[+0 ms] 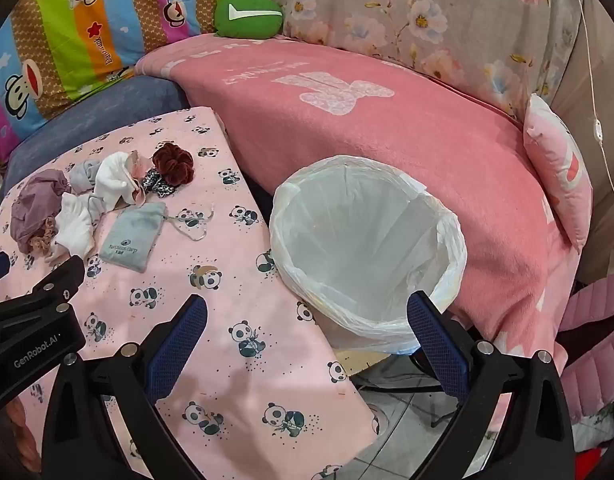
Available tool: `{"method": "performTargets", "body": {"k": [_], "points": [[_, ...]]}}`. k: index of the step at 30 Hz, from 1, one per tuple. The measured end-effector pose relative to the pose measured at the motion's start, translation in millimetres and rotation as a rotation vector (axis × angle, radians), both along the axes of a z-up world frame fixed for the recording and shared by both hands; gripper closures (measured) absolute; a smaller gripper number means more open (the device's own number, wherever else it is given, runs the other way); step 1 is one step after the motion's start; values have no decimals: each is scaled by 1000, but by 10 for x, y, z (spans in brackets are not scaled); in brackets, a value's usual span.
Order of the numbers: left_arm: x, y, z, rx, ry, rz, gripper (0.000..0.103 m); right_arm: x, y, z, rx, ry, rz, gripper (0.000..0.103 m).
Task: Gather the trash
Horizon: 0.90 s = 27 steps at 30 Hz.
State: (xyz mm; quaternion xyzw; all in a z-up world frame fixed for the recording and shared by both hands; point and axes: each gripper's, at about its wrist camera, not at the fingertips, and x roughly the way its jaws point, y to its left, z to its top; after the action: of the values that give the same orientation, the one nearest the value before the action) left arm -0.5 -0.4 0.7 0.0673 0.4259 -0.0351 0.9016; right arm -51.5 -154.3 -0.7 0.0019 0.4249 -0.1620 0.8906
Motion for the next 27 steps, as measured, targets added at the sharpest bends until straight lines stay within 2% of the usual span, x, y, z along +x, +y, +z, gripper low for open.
{"method": "performTargets", "body": {"k": [14,27], "points": [[15,47,-24,-19,24,2,7,5,30,24,-17,5,-4,5],[-89,7,-7,-5,-4,-23,7,-103,-39,-16,-23,11,-46,5]]}}
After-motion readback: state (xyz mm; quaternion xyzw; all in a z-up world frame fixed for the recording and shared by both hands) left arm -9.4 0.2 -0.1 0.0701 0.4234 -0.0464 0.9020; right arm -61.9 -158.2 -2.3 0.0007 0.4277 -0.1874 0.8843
